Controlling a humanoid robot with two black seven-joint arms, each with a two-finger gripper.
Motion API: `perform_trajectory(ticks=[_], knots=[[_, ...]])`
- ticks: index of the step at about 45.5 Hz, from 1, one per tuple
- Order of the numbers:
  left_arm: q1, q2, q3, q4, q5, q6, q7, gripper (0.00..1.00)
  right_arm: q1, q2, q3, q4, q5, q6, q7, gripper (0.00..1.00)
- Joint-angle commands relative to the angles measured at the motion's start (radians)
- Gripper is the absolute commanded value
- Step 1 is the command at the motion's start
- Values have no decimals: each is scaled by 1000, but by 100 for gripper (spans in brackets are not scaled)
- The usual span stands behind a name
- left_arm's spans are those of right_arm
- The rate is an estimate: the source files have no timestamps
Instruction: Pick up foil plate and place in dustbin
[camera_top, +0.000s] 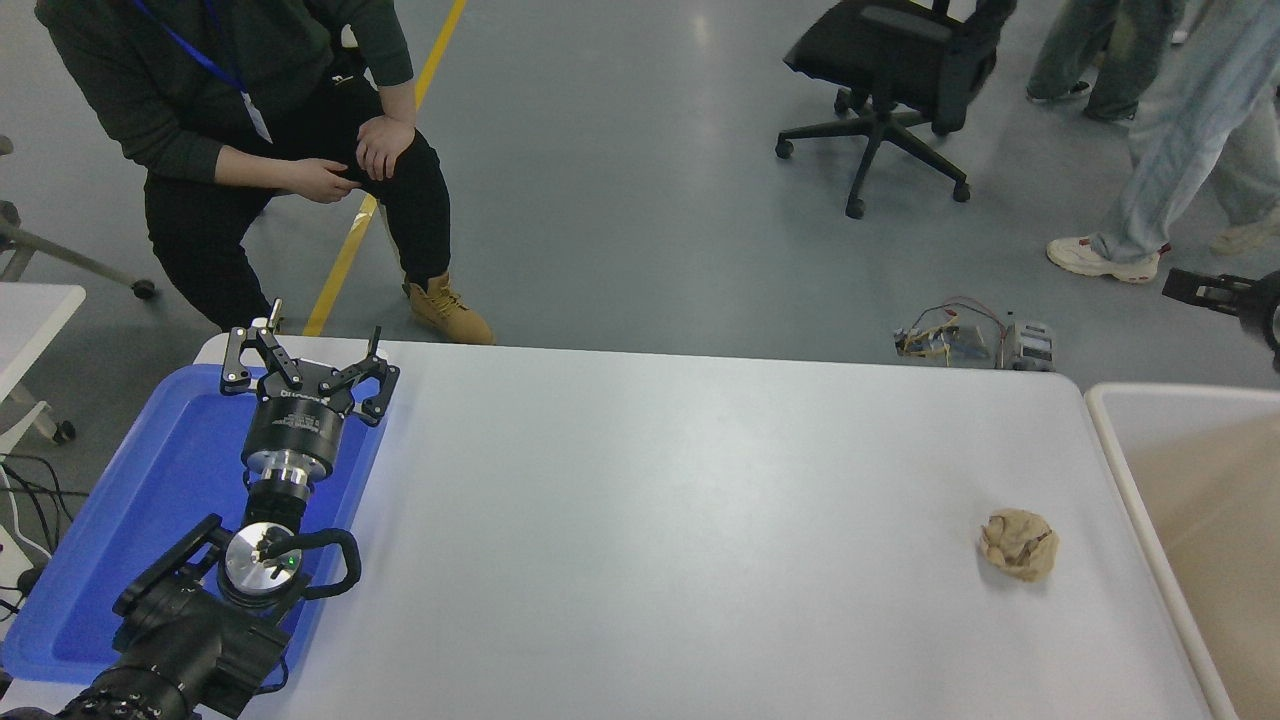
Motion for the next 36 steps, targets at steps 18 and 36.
perform_trajectory(ticks=[18,36], knots=[[0,0,1,0,0,0,1,100,589,173,-211,511,4,415,0,100],[0,0,1,0,0,0,0,100,735,180,-208,715,4,662,0,100]])
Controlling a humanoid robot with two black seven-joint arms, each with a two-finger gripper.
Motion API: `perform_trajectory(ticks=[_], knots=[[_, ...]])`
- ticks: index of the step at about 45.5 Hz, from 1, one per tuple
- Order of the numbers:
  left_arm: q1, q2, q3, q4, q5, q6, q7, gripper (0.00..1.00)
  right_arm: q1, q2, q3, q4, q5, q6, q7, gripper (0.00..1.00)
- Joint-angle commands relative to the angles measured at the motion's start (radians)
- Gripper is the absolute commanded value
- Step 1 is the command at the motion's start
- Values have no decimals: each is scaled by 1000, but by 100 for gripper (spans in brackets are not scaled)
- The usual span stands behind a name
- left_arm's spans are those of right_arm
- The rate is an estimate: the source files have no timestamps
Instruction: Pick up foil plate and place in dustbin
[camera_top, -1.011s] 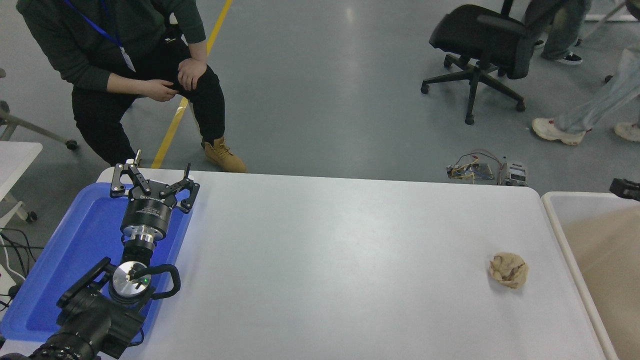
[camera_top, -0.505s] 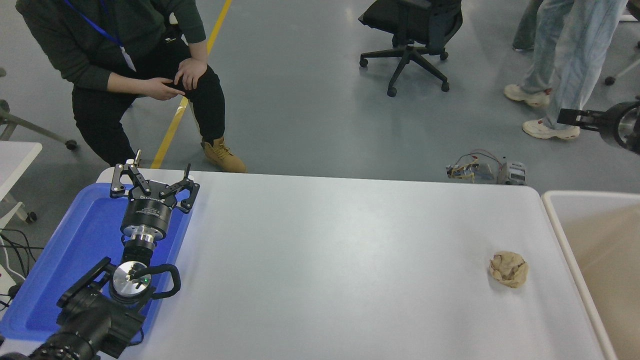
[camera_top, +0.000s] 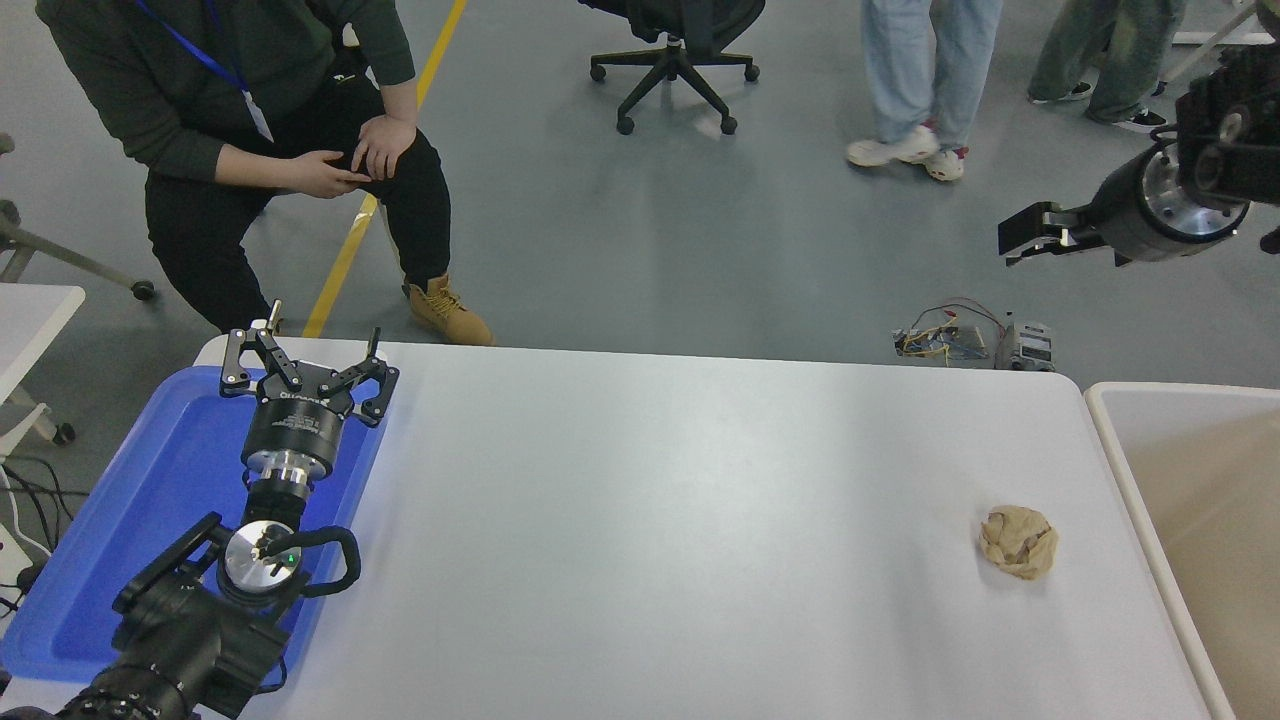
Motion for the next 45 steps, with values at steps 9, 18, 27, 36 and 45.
perform_trajectory(ticks=[9,18,27,36,45], knots=[[0,0,0,0,0,0,0,100,198,2,1,237,0,225,0,100],[0,0,-1,0,0,0,0,100,259,0,5,275,5,225,0,100],[0,0,0,0,0,0,0,100,264,10,7,270,14,225,0,100],[0,0,0,0,0,0,0,100,235,30,24,260,13,225,-2,100],[0,-2,0,0,0,0,0,100,212,51,39,247,13,225,-3,100]])
